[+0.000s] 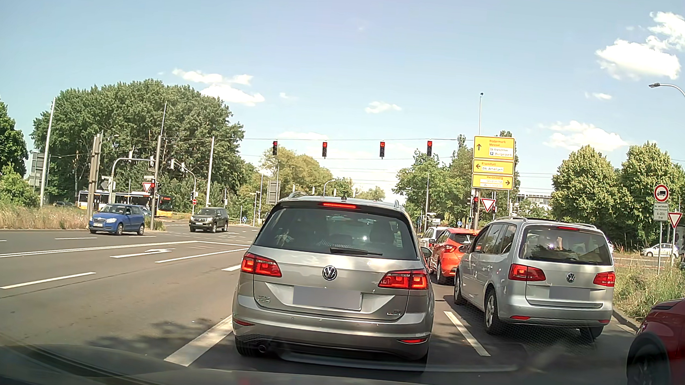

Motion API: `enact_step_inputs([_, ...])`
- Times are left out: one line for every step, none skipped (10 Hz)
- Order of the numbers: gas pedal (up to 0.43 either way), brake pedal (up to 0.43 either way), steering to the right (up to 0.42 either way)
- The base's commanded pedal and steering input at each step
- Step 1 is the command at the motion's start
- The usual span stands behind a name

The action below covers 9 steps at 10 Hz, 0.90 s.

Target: Follow the waypoints while adhering to traffic rules and regulations

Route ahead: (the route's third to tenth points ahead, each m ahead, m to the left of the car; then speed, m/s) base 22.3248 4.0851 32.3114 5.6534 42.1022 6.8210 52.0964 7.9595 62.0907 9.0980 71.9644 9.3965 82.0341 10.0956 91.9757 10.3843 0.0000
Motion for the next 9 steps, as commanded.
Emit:
enact_step_inputs([0.0,0.366,0.003])
enact_step_inputs([0.0,0.366,0.003])
enact_step_inputs([0.0,0.366,0.003])
enact_step_inputs([0.0,0.366,0.003])
enact_step_inputs([0.0,0.366,0.003])
enact_step_inputs([0.0,0.366,0.003])
enact_step_inputs([0.0,0.366,0.003])
enact_step_inputs([0.0,0.366,0.003])
enact_step_inputs([0.0,0.366,0.003])
